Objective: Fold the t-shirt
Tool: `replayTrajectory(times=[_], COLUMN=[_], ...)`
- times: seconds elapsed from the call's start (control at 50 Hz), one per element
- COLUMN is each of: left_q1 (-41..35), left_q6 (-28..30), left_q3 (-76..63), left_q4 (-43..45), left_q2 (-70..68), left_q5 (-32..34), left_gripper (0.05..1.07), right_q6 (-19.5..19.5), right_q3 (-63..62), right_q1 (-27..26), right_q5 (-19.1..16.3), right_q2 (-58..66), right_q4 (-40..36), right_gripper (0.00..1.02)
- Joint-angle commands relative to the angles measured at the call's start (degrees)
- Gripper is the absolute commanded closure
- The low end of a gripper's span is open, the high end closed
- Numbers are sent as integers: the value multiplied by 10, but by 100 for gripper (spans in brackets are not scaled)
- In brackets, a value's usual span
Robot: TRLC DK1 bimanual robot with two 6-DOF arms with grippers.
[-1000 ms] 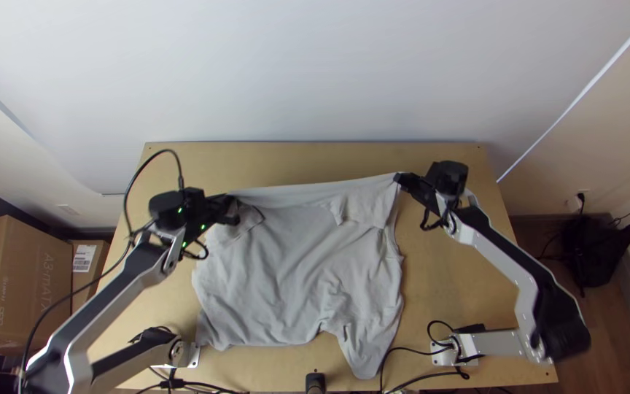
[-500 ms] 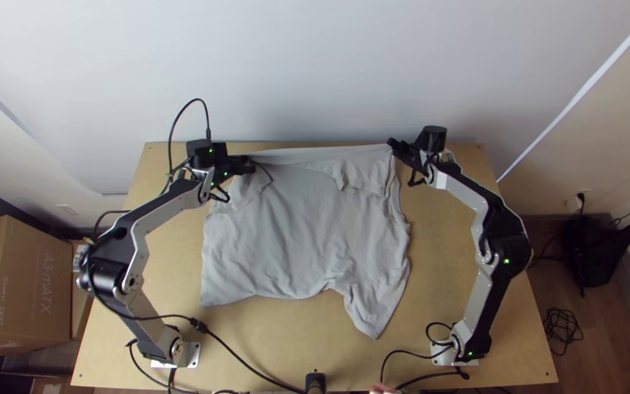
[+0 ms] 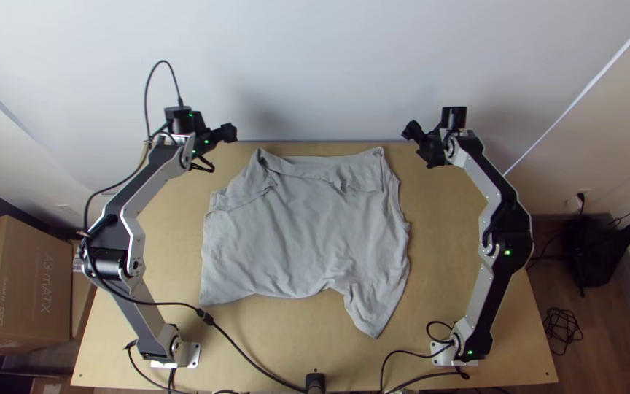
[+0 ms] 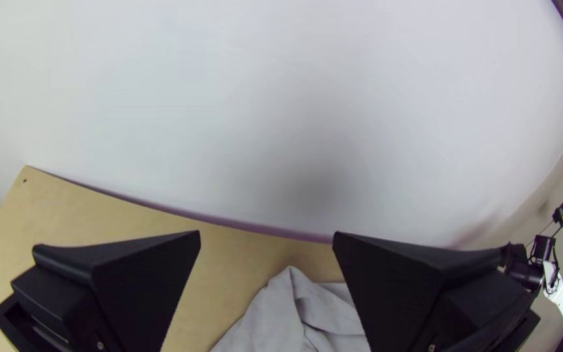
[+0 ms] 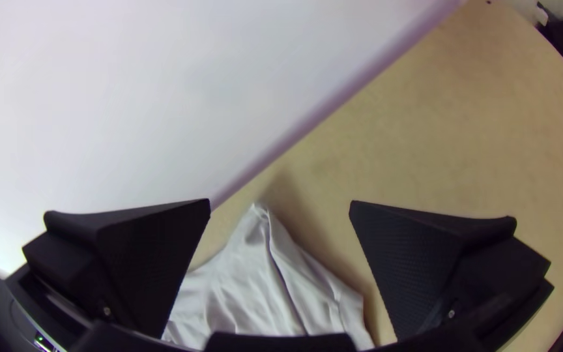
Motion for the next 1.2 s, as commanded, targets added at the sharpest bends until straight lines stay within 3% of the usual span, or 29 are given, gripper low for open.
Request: replayTrajectory(times=[0.0, 0.16, 0.38, 0.56, 0.78, 0.84, 0.92, 1.18], left_q1=[14, 18, 18, 18, 21, 21, 21, 33], left_q6=[-17, -6, 29, 54, 70, 73, 76, 92], left_q3=[15, -30, -126, -144, -134, -135, -146, -190], left_q4=[-50, -121, -167, -240, -349, -368, -381, -413], left_q2=[-61, -151, -305, -400, -482, -500, -524, -591], left_q5=[14, 22, 46, 55, 99, 99, 98, 98], left_gripper=[9, 9, 9, 10, 10, 10, 10, 10], right_q6=[-14, -59, -162, -225, -243, -248, -260, -265], right_q3=[10, -27, -205, -341, -455, -481, -508, -569], right_q1=[-13, -33, -59, -80, -81, -76, -69, -11], right_q5=[-49, -90, -90, -90, -91, -91, -91, -92], right_q2=[-94, -195, -366, -466, -496, -493, -483, -423], right_q4=[-65, -187, -263, -323, -391, -391, -391, -342], right_gripper=[3, 3, 4, 19, 19, 21, 33, 33])
